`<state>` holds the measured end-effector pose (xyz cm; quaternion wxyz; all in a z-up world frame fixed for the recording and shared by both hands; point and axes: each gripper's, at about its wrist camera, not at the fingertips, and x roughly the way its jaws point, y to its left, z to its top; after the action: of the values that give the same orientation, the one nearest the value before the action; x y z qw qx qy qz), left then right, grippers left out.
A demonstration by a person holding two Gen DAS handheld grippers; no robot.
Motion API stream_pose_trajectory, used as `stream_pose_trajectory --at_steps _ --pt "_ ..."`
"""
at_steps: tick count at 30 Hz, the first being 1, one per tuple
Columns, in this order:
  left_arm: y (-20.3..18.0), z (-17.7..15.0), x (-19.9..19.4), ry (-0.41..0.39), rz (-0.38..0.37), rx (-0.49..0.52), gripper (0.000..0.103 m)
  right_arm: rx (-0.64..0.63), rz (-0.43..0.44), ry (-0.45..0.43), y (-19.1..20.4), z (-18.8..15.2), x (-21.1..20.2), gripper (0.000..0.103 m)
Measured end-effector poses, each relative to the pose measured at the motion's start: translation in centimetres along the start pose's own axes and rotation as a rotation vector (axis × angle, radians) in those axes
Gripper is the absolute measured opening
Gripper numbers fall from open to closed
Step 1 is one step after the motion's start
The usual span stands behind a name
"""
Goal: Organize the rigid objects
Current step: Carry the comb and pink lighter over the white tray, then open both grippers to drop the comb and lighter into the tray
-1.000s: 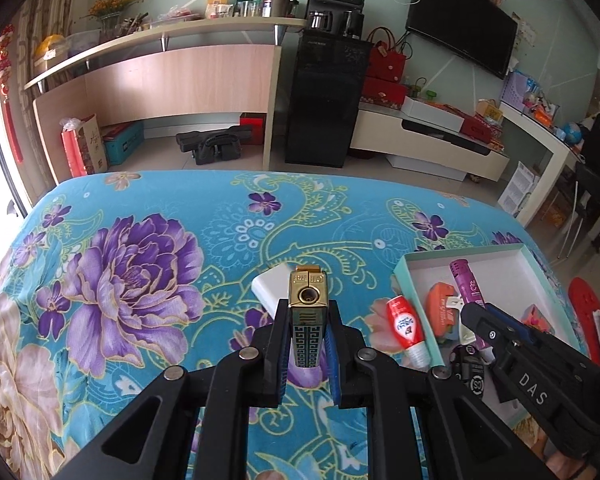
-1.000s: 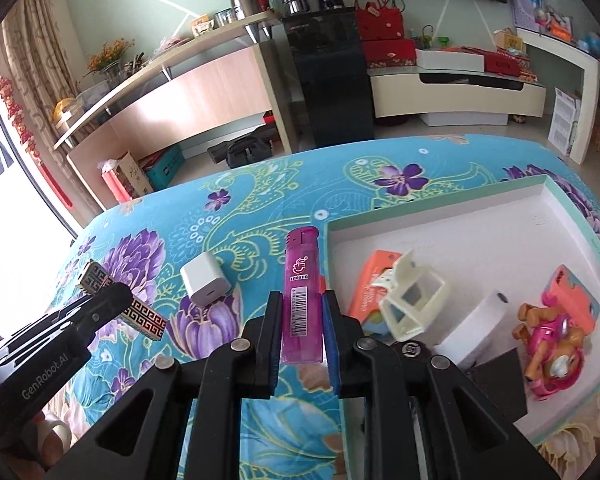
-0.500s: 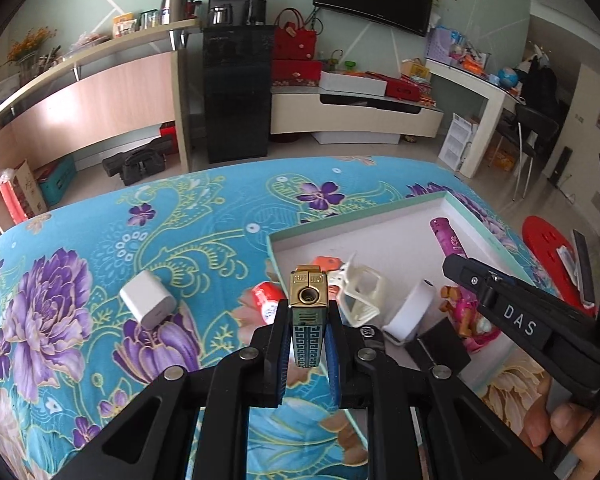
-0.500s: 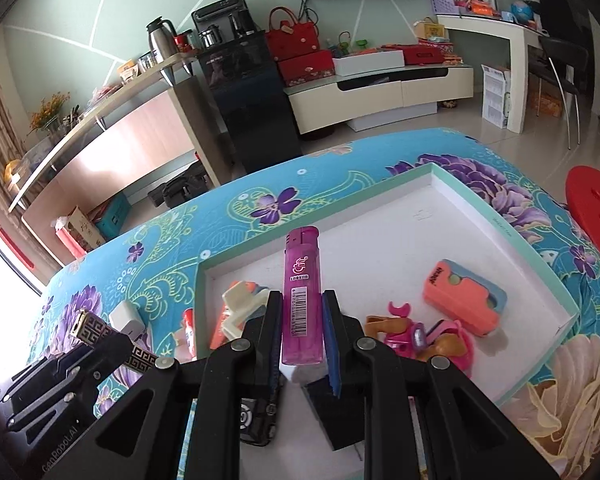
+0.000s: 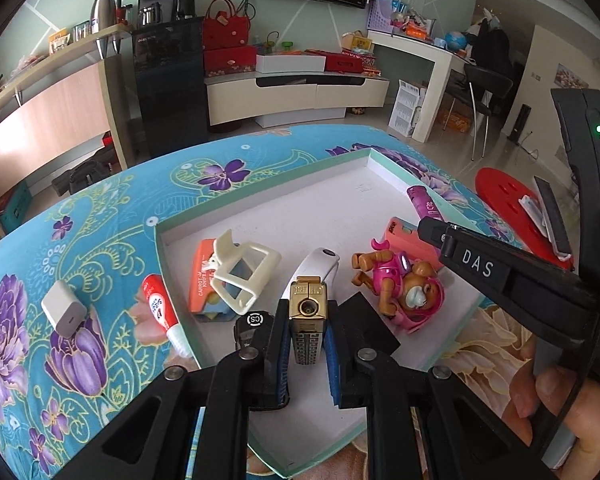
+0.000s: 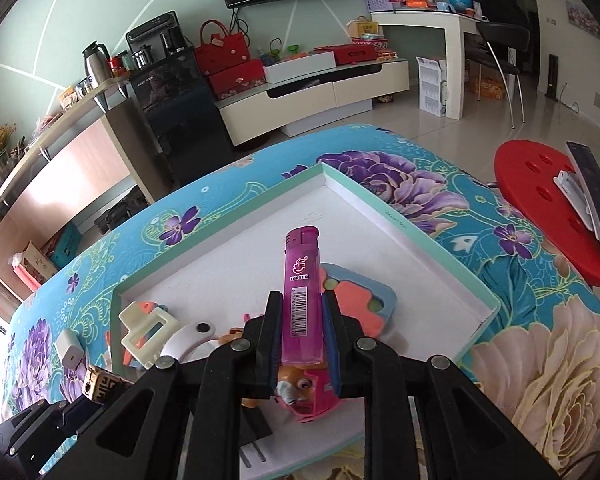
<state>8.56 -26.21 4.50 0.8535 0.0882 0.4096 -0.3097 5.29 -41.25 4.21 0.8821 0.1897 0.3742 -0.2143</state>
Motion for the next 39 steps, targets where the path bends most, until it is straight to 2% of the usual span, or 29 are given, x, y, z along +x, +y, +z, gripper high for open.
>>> stream_pose_trajectory --at_steps 13,14,17,18,22,25,29,33,39 --pt "0.2 -0.2 0.9 0.022 0.007 -0.004 0.019 0.020 -0.049 0.037 -0.9 -0.3 0.9 0.021" --pt "0.3 -0.1 0.8 0.022 0.008 -0.005 0.023 0.019 -0.050 0.037 -0.9 -0.3 0.9 0.021" --pt "0.5 0.0 0.3 0.006 0.007 -0.010 0.046 0.014 -0.056 0.040 -0.8 -0.3 0.9 0.021" --pt "0.5 0.0 0.1 0.001 0.011 -0.010 0.049 0.013 -0.057 0.039 -0.7 -0.3 0.8 0.021" --pt "0.8 0.2 -0.3 -0.010 0.018 -0.012 0.049 0.006 -0.057 0.035 -0.5 -0.2 0.5 0.023" --pt "1.3 0.3 -0.7 -0.015 0.020 -0.023 0.050 -0.001 -0.057 0.031 -0.3 -0.1 0.4 0.033" --pt "2.3 0.5 -1.7 -0.036 0.039 -0.044 0.058 -0.007 -0.047 0.024 0.1 0.0 0.0 0.034" --pt "3.5 0.7 -3.0 -0.070 0.057 -0.071 0.063 -0.007 -0.038 0.014 0.3 0.2 -0.5 0.043" --pt "5.8 0.9 -4.4 -0.106 0.093 -0.123 0.066 -0.022 -0.024 0.007 1.2 0.2 -0.9 0.049"
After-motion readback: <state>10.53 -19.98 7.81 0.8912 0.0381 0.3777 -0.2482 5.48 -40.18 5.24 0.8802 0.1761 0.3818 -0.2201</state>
